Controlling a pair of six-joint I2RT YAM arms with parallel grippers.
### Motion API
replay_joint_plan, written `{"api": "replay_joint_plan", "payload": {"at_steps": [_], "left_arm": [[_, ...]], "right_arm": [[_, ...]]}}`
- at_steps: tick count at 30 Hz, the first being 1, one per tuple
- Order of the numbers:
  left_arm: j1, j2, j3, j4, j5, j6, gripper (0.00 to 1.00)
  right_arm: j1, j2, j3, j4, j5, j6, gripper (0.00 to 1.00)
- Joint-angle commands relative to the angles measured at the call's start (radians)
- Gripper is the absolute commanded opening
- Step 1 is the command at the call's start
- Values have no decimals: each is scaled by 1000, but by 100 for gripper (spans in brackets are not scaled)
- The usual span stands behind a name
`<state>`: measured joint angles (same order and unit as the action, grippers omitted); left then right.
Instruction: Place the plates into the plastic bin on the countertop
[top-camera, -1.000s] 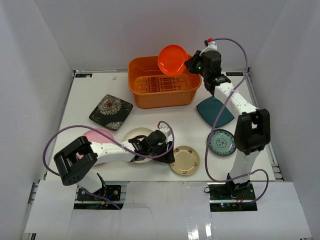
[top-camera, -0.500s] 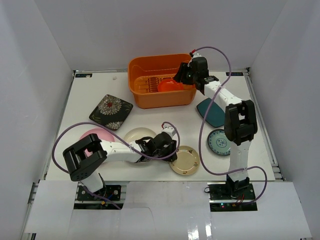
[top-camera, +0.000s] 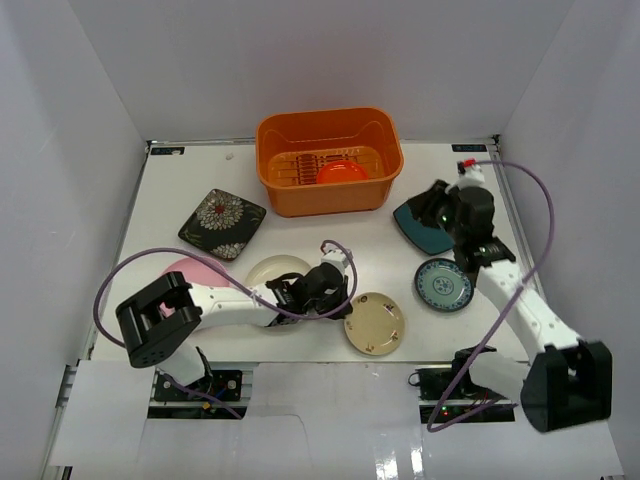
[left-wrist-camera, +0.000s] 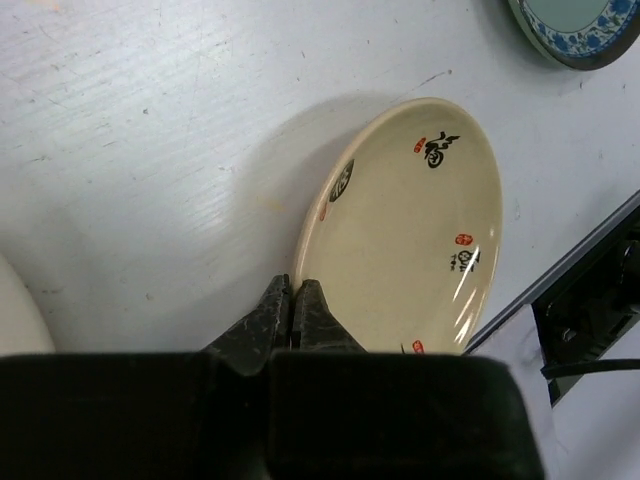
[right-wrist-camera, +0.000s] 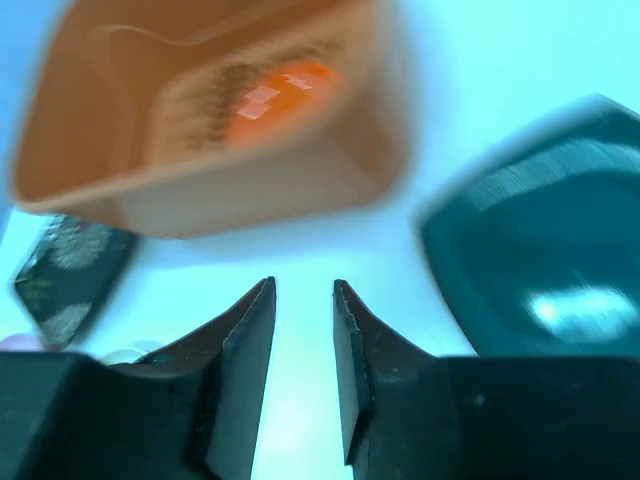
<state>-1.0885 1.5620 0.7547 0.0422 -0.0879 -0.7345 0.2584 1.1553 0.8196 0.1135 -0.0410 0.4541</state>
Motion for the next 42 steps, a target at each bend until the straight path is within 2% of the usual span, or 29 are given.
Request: {"api": "replay_joint_plan", "payload": {"at_steps": [1,3,6,8,9,11,12,15,22,25,29,32,33,34,35,36,38,39,40,42], "left_arm": [[4,-107,44,-76,-32,60,0],[33,-144,96,-80,-24,81,0],[102,-206,161,-96,-16,104,0],[184,-230,234,-103,13,107,0],[211,-233,259,-104,22,110,0],[281,-227,345,-114,27,118,0],[306,-218,380,-131,30,119,0],[395,-154,517,-163,16,138,0],[657,108,799,-241,85,112,0],[722,245,915,-292,140,104,0],[756,400,1044,-344,155,116,0],[759,499,1129,-396,149,142,0],[759,518,1144,-404,148,150,3],[759,548,1167,-410,146,152,7],[759,558,1170,-410,142,155,11],[760,564,1170,-410,140,156,24],[760,575,1167,-412,143,158,38],[760,573,1164,-410,148,158,45],[760,572,1154,-410,151,158,58],[759,546,1140,-403,163,156,68]], "right_arm": [[-97,-188,-242,28,137,95,22],[-164,-332,-380,14,196,136,10],[-249,-471,-482,-52,224,184,9],[-304,-508,-513,-90,243,198,18],[-336,-523,-537,-104,271,205,33],[-369,-525,-565,-112,274,210,49],[-396,-519,-579,-112,273,213,62],[-438,-494,-629,-112,271,230,76],[-479,-413,-654,-112,224,207,77],[-484,-384,-659,-112,191,195,74],[-487,-350,-675,-100,75,192,69],[-485,-350,-692,-101,12,192,60],[-485,-355,-701,-100,1,193,58],[-487,-359,-705,-101,-11,196,56],[-487,-370,-708,-103,-32,199,48],[-487,-377,-712,-104,-40,201,45],[-487,-407,-718,-112,-43,202,38],[-487,-419,-721,-112,-40,202,30],[-487,-431,-721,-144,-39,202,24],[-487,-474,-715,-178,-57,202,13]]}}
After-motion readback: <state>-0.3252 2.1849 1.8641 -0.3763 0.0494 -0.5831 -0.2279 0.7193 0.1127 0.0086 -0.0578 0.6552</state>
